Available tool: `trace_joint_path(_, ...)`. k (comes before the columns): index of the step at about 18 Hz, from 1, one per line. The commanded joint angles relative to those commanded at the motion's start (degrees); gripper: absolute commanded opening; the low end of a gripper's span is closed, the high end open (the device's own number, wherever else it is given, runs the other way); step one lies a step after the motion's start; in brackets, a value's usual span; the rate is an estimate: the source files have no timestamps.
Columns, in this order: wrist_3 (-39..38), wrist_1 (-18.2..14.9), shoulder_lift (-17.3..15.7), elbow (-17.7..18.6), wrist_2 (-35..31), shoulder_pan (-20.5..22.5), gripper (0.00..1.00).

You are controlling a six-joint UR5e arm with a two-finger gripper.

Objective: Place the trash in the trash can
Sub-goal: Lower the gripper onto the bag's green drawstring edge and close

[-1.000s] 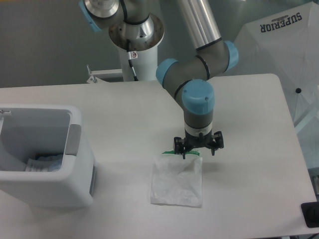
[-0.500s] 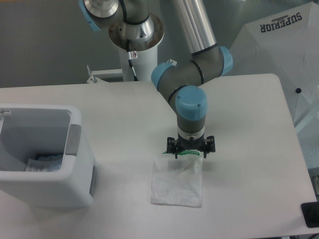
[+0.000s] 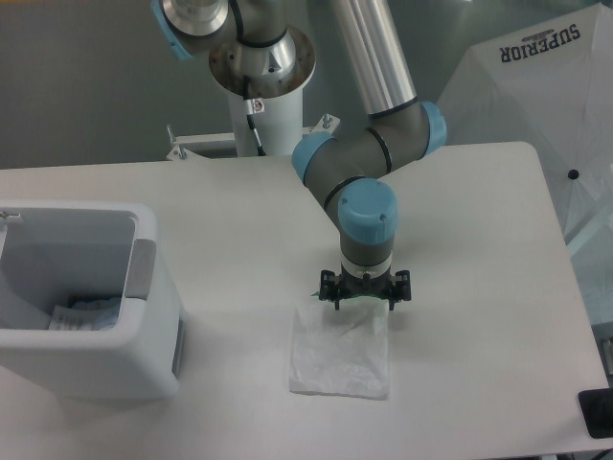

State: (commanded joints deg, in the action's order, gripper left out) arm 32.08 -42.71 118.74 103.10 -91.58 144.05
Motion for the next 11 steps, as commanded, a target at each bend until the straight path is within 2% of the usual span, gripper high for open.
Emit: trace_joint_path(11, 0.00, 0.35, 0.97, -0.26, -0.09, -0.09, 1.00)
